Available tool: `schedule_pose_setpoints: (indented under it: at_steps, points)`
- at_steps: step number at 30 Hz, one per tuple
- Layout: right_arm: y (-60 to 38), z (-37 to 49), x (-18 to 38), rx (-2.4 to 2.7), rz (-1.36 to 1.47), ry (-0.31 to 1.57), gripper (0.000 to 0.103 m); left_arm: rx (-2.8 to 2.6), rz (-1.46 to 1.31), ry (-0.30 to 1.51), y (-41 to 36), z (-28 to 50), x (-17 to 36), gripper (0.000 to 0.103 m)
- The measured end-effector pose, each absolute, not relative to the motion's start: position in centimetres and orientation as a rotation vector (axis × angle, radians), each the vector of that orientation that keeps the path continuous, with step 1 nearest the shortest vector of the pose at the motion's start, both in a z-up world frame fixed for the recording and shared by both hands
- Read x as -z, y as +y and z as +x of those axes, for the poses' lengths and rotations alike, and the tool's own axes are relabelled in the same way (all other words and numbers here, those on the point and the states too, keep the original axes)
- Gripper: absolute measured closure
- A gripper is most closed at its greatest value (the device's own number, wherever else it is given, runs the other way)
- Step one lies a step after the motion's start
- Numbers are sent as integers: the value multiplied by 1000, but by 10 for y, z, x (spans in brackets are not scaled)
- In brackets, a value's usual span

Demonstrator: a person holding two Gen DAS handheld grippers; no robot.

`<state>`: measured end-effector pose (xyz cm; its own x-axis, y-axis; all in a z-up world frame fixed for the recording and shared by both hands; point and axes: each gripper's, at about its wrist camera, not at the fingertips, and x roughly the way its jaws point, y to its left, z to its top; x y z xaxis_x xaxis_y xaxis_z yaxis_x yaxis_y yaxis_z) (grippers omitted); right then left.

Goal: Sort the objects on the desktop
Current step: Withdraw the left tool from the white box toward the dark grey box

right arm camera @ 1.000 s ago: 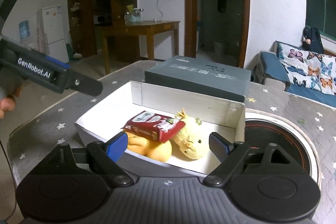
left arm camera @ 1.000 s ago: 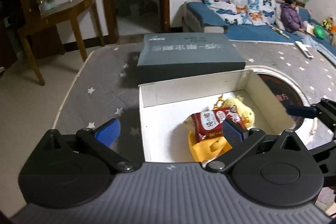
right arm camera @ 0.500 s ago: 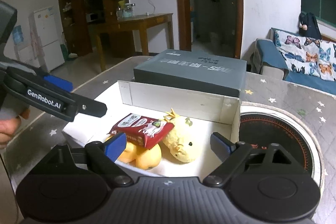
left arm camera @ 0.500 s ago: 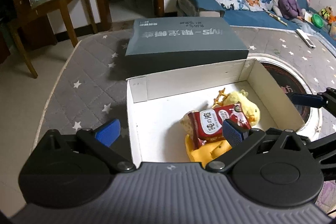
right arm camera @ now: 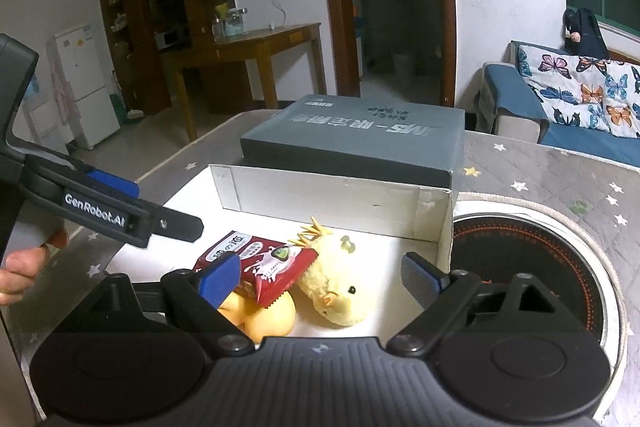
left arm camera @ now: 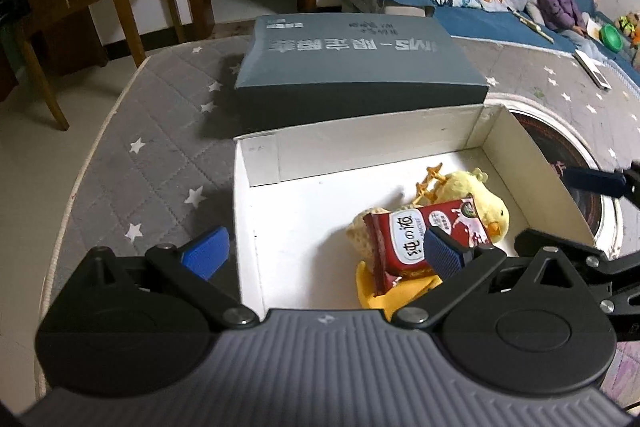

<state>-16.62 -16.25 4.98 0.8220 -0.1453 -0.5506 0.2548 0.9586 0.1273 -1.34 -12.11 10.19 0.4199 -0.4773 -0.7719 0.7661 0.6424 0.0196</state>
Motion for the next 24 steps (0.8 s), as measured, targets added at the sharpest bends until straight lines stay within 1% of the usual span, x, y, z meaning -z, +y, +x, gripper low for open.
schedule_pose_setpoints:
  at_steps: [6,10,18,24]
  points:
    - [-161,-161,-57,205,167,553,13,791,426,803,-125,-16,-100,0]
    - [-160,-158,-58,201,158,554,11,774,426,793,-125,-15,-101,0]
    - [-158,-152,-57,196,140,560,10,749,400,784,-126,-7,-109,0]
    - [-162,-146,-61,205,127,556,6,732,401,781,-131,4,-112,0]
